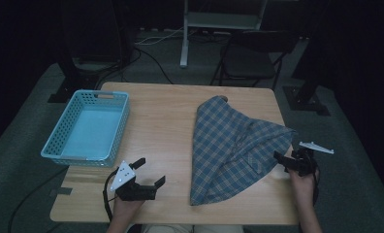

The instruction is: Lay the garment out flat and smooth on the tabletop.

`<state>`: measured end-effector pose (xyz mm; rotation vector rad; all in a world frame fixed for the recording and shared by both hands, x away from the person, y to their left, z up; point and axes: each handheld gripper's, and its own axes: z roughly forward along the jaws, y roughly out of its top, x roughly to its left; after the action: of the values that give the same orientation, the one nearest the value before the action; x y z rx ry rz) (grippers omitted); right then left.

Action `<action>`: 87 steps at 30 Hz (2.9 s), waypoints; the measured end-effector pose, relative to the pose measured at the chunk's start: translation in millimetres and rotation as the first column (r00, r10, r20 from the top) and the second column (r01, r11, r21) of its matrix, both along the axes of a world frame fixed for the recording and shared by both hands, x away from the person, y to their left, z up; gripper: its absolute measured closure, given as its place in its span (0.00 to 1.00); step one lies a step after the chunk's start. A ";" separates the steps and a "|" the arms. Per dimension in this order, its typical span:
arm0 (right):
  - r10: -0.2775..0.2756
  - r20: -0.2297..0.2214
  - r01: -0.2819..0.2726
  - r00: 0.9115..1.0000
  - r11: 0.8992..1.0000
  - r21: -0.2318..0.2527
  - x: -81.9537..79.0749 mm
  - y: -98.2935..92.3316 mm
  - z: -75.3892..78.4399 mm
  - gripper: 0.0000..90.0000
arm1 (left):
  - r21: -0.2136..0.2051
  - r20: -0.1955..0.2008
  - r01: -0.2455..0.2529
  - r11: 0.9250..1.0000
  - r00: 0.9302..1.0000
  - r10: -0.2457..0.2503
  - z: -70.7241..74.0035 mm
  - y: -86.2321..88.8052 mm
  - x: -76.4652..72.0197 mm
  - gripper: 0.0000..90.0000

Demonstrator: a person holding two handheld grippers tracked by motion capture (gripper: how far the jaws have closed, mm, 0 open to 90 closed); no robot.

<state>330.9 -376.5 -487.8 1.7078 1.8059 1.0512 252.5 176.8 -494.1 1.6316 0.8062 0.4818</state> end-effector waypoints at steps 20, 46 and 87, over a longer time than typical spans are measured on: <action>0.096 0.143 -0.088 0.985 0.994 -0.057 -65.2 19.5 -7.6 0.19 | 0.055 -0.052 0.055 0.997 0.997 -0.052 10.6 -14.2 10.3 0.00; 0.096 0.169 -0.093 0.981 0.995 -0.025 -67.8 16.2 -7.9 0.19 | 0.117 -0.028 0.215 0.970 0.977 -0.213 87.2 -150.3 85.3 0.03; 0.102 0.191 -0.100 0.976 0.995 -0.022 -71.5 17.0 -7.9 0.27 | 0.402 -0.250 0.175 0.899 0.965 -0.077 11.5 -283.2 163.7 0.64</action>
<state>259.4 -359.5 -495.7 1.4655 1.7869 1.2006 416.2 -106.4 -482.6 2.1605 0.7925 0.3964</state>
